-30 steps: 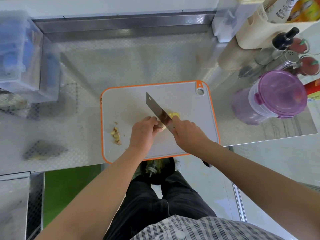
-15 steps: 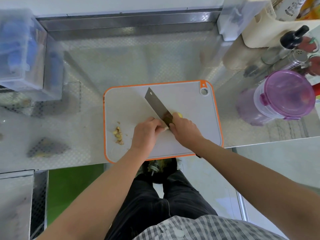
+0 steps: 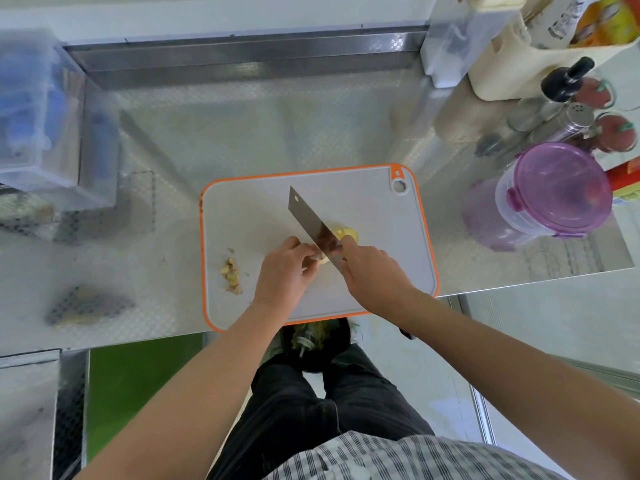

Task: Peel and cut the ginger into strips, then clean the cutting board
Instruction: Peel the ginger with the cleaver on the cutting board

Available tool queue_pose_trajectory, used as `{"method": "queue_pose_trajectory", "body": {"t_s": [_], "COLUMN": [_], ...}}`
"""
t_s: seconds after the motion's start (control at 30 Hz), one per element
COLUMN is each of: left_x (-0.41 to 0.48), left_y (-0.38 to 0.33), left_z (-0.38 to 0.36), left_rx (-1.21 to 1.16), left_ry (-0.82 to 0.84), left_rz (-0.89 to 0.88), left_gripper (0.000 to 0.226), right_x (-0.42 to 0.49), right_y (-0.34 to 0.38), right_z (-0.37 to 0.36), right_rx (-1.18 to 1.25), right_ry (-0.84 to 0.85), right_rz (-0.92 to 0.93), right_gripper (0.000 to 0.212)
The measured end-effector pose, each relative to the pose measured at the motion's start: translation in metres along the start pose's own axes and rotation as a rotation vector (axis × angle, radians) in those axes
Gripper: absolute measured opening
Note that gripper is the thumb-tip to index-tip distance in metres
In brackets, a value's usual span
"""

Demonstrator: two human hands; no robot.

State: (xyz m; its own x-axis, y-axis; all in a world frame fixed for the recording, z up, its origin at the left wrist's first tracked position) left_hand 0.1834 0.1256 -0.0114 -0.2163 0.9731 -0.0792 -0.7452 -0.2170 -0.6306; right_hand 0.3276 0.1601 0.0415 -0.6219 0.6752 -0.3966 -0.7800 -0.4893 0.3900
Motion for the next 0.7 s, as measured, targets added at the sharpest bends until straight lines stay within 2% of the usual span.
{"method": "queue_pose_trajectory", "body": {"t_s": [0.47,0.6,0.7], "left_x": [0.0028,0.0032,0.0039], "left_y": [0.0027,0.001,0.0001], "left_z": [-0.0006,0.0002,-0.0008], "left_rx": [0.058,0.056,0.079], "left_ry": [0.026,0.028,0.048], "left_rz": [0.036,0.037,0.031], "left_gripper": [0.02,0.016,0.013], "right_x": [-0.0054,-0.0054,0.0006], "right_y": [-0.0003,0.0009,0.0024], "right_z": [0.0002,-0.0022,-0.0038], "right_rx": [-0.077,-0.075,-0.061], "right_ry": [0.01,0.002,0.02], "right_rz": [-0.007,-0.025,-0.047], "right_gripper": [0.016,0.023,0.021]}}
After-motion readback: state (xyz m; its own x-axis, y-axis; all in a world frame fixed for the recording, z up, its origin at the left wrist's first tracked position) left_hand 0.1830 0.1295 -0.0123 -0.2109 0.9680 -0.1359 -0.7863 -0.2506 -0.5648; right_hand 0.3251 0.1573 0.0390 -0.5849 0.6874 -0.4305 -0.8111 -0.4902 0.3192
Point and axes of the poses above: each hand's wrist, its own x-axis towards the middle knuckle, its own z-axis out of the back of the hand, y = z × x, the point moved 3 cm from there along x, towards the middle knuckle, and after that the axes turned 11 degrees about z, right-handed, at the moved point
